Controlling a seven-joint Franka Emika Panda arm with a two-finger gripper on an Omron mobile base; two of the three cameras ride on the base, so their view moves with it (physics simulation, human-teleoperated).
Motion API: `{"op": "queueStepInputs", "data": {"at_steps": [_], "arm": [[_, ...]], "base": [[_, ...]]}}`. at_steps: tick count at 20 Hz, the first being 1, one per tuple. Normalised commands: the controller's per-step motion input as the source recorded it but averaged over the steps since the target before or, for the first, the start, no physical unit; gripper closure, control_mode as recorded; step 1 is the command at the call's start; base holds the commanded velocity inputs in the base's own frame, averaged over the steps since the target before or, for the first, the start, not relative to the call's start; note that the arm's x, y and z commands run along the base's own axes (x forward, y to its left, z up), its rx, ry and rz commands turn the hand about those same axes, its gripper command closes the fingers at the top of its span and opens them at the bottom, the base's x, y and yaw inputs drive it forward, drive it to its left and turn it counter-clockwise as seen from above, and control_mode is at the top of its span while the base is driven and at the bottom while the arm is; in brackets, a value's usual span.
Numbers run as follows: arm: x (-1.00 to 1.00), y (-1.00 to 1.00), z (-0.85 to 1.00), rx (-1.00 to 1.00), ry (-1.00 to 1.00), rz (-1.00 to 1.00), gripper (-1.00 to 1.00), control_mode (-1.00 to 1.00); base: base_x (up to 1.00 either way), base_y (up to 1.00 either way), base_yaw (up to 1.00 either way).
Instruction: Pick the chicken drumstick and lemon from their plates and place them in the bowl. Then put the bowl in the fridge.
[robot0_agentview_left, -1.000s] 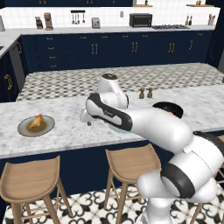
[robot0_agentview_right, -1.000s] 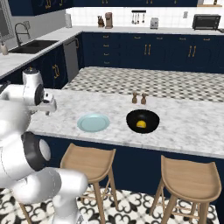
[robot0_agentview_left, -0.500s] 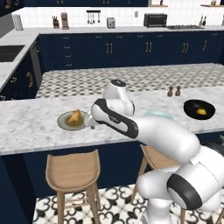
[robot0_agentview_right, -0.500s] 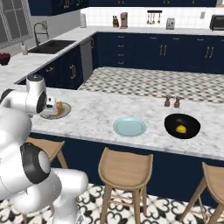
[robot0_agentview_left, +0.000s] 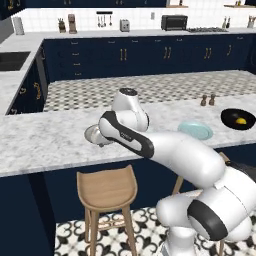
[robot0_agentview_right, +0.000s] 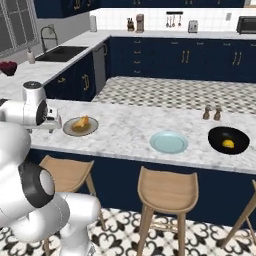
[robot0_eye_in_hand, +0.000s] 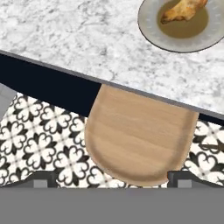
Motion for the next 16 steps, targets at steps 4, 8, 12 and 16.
{"op": "queueStepInputs", "data": {"at_steps": [4, 8, 12, 16], "arm": [[0.0, 0.0, 0.0, 0.0, 0.0, 0.0, -1.0, 1.0], [0.41, 0.09, 0.0, -0.01, 0.03, -0.12, -1.0, -1.0], [1.0, 0.03, -0.01, -0.04, 0.12, -0.14, -1.0, -1.0], [1.0, 0.0, -0.16, -0.05, 0.14, -0.1, -1.0, -1.0]], "base": [[0.83, 0.31, -0.21], [0.34, 0.24, -0.13], [0.0, 0.0, 0.0], [0.0, 0.0, 0.0]]}}
